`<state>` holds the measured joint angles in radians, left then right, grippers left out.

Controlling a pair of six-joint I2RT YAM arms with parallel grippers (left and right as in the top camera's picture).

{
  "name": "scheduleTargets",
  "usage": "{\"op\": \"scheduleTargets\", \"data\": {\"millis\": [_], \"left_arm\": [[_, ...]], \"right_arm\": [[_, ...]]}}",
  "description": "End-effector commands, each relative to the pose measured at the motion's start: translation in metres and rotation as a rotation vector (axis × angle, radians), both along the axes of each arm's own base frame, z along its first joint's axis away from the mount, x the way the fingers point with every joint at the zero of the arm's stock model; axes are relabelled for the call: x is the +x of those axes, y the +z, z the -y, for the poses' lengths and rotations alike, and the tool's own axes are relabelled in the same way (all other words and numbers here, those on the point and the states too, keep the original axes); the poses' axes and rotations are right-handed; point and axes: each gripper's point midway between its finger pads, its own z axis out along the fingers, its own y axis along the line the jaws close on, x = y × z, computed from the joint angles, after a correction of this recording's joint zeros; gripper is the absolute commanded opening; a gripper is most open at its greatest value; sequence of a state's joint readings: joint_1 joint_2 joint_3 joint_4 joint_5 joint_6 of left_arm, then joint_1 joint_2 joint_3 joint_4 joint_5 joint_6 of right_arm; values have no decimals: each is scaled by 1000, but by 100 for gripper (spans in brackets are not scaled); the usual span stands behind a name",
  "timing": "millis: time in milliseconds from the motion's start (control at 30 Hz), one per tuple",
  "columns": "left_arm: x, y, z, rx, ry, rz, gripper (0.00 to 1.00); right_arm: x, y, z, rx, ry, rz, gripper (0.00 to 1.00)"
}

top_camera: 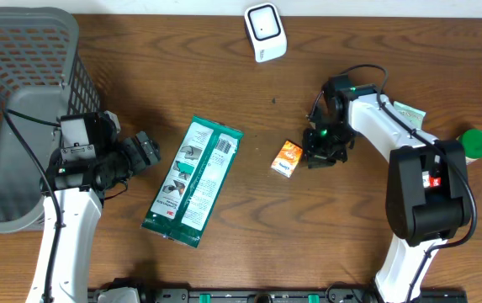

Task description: Scan the item barcode

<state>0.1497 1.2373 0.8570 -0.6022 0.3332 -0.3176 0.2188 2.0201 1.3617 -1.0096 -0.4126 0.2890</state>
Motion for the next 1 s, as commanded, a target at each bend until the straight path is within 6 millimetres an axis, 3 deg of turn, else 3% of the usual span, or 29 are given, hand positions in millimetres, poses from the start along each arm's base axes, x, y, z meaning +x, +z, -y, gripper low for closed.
{"op": "scheduleTargets", "data": {"millis": [0, 300, 500, 767, 967], "left_arm": [[1, 0, -5, 5, 27, -5, 93], [1, 0, -5, 5, 27, -4, 93], [1, 0, -5, 5, 27, -5, 93], [1, 0, -5, 5, 27, -5, 93], [1, 0, -5, 5, 27, -5, 93]], "right_arm": [[5, 10, -17, 2, -81, 2, 23], [11, 3, -31, -95, -125, 50, 22], [21, 4, -38, -74, -94, 111, 14], [48, 14, -31, -29, 9, 232, 20], [52, 31, -37, 72, 70, 249, 28]]}}
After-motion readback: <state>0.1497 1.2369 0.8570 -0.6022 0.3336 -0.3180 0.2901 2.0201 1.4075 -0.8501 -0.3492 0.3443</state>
